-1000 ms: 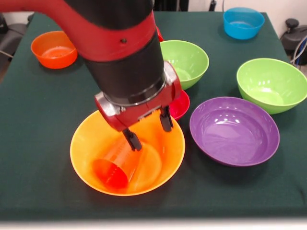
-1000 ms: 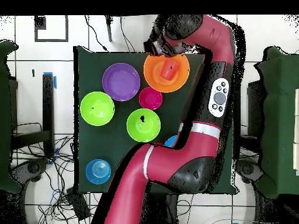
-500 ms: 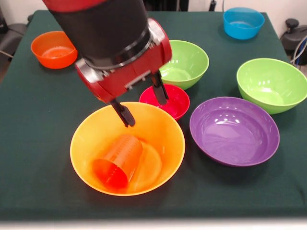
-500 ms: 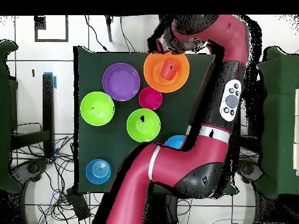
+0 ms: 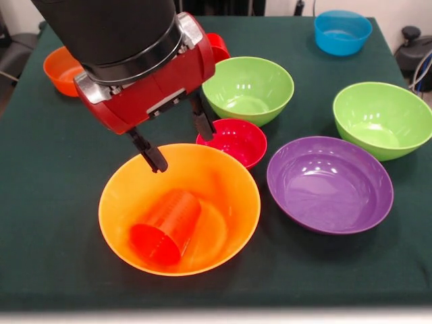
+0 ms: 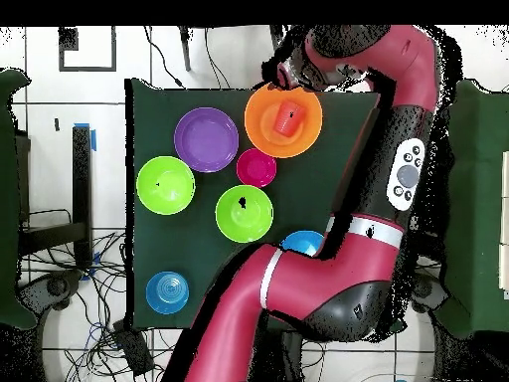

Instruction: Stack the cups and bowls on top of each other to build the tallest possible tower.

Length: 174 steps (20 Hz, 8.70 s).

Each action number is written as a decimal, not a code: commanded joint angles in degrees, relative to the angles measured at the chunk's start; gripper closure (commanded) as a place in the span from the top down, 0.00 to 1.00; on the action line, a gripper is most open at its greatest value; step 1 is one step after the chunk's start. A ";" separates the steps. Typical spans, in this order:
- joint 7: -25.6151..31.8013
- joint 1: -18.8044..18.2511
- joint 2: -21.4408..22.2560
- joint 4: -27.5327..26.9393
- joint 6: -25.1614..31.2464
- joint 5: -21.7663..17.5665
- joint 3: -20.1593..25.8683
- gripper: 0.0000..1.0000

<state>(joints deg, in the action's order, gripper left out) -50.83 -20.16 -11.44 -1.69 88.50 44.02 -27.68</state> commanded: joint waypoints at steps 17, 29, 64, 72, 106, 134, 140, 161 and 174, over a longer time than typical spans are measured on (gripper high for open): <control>18.36 -0.95 -5.74 6.73 -4.81 -2.45 -0.03 1.00; 20.45 -2.35 -8.65 5.60 -5.49 2.89 -5.00 1.00; 21.89 -12.54 -13.98 -1.12 -9.60 58.72 -66.24 1.00; 22.25 -13.15 -13.92 -1.28 -9.40 65.67 -73.70 1.00; 22.39 -13.35 -17.49 -2.09 -8.47 58.55 -64.59 1.00; 13.28 -6.42 -18.68 -0.57 -7.34 44.17 -46.62 1.00; 9.77 -3.71 -17.68 0.99 -5.51 42.00 -43.04 1.00; 16.42 -5.86 -11.30 2.63 -10.22 22.13 -34.79 1.00; 16.74 -2.68 -11.45 1.48 -5.30 16.78 -23.88 1.00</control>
<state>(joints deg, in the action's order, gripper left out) -45.69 -27.29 -21.89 -1.54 81.73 66.61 -60.81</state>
